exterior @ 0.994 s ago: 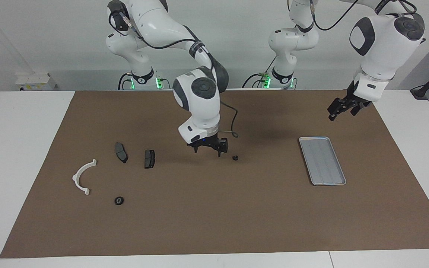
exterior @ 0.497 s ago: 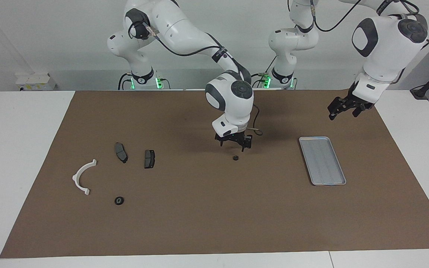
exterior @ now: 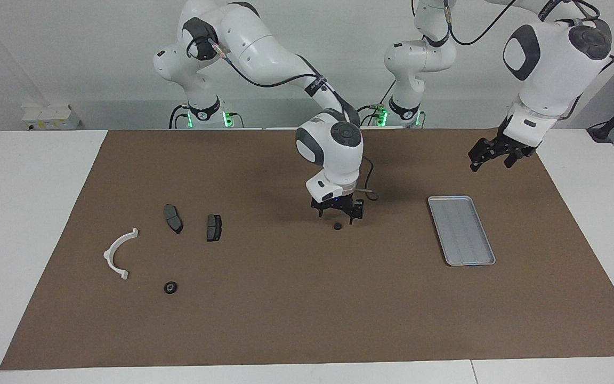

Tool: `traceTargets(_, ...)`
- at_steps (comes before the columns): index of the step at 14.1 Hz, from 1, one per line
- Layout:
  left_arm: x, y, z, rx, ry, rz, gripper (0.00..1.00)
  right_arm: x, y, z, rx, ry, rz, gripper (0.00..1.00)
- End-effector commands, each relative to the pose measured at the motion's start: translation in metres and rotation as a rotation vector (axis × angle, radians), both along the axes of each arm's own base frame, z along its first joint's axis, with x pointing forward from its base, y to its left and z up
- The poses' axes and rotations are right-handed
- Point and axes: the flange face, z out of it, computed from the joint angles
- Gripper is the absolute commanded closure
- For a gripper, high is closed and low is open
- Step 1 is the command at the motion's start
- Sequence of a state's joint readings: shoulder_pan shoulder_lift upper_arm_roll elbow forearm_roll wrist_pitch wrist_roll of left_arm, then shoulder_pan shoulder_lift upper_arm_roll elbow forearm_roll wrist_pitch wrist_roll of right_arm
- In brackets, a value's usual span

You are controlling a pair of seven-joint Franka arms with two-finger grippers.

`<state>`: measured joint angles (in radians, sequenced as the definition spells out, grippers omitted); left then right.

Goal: Place bearing gear from tray to pile

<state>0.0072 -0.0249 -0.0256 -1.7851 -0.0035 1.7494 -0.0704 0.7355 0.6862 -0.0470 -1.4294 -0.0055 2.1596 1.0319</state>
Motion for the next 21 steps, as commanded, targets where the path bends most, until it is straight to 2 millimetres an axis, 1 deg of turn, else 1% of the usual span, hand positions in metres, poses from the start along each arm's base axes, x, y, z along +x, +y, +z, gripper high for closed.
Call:
traceTargets(1,-0.001,0.001,0.007,-0.01,-0.006,-0.012,0.0,0.003,0.002,-0.011,-0.016,-0.018,-0.003,0.0)
traceTargets(4,-0.001,0.001,0.007,-0.01,-0.008,-0.012,0.0,0.002,0.001,-0.014,-0.019,-0.003,-0.009,0.0)
traceTargets(6,-0.001,0.001,0.007,-0.01,-0.009,-0.012,0.0,0.001,0.002,-0.014,-0.012,0.001,-0.015,0.11)
traceTargets(8,-0.001,0.001,0.007,-0.01,-0.006,-0.012,0.0,0.002,0.002,-0.013,-0.004,-0.003,-0.033,0.27)
traceTargets(9,-0.001,0.001,0.007,-0.01,-0.008,-0.012,0.0,0.002,0.003,-0.013,-0.002,-0.005,-0.042,0.4)
traceTargets(10,-0.001,0.001,0.007,-0.01,-0.008,-0.012,0.0,0.001,0.003,-0.013,-0.002,-0.003,-0.044,0.45)
traceTargets(12,-0.001,0.001,0.007,-0.01,-0.008,-0.012,0.0,0.001,0.003,-0.013,-0.002,-0.003,-0.043,0.63)
traceTargets(13,-0.001,0.001,0.007,-0.01,-0.009,-0.012,0.0,0.001,0.003,-0.013,-0.002,-0.003,-0.043,0.69)
traceTargets(14,-0.001,0.001,0.007,-0.01,-0.008,-0.012,0.0,0.002,0.002,-0.013,-0.002,-0.003,-0.044,0.78)
traceTargets(15,-0.001,0.001,0.007,-0.01,-0.008,-0.012,0.0,0.004,0.001,-0.013,-0.002,-0.005,-0.047,0.91)
traceTargets(16,-0.001,0.001,0.007,-0.01,-0.009,-0.012,0.0,0.004,0.0,-0.014,-0.004,-0.002,-0.047,1.0)
traceTargets(18,-0.001,0.001,0.007,-0.01,-0.008,-0.012,0.0,0.004,-0.001,-0.013,-0.004,-0.002,-0.047,1.0)
traceTargets(20,-0.001,0.001,0.008,-0.01,-0.009,-0.012,0.0,0.009,-0.006,-0.01,-0.027,-0.001,-0.042,1.0)
traceTargets(21,-0.001,0.001,0.007,-0.01,-0.008,-0.012,0.0,0.013,-0.017,-0.007,-0.058,0.024,-0.032,1.0)
